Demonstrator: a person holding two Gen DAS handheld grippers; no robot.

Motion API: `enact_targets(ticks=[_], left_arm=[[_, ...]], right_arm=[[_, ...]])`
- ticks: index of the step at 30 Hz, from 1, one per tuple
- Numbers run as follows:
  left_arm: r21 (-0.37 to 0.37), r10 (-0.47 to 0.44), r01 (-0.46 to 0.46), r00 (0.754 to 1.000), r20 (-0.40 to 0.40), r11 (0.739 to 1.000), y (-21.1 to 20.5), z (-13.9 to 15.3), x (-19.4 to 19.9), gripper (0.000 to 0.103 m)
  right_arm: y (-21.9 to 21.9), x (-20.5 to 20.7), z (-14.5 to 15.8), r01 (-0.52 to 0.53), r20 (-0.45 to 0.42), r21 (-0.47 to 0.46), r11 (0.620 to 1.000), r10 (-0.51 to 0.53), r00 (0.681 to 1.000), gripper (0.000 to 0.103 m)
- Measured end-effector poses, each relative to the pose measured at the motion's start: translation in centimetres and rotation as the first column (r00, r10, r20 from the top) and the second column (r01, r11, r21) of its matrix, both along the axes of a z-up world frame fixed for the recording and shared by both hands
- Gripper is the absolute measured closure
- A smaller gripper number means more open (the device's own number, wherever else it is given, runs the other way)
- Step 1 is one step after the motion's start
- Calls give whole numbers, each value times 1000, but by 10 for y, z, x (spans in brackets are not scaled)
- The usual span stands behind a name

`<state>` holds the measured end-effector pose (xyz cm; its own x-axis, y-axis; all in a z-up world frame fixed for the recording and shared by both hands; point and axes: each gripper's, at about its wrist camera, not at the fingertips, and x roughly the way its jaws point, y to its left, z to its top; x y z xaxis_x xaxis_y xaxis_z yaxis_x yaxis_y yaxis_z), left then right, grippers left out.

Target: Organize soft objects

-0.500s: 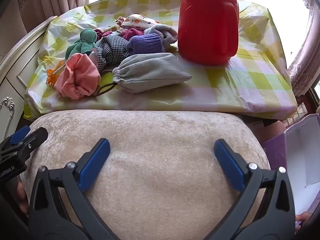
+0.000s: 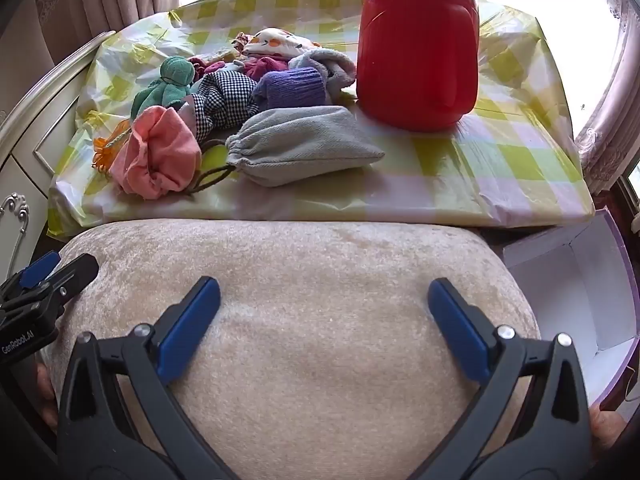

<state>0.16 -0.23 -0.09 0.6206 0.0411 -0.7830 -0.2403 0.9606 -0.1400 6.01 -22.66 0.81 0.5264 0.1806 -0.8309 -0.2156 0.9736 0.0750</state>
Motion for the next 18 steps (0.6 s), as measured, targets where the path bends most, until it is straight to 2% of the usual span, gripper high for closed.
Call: enact_targets(ticks=[18], left_arm=[[15,5,-5,1000,4,1000,-2,0,1,0]], right_arm=[[-3,1,-1,2,8,3,1000,-2,1000,0]])
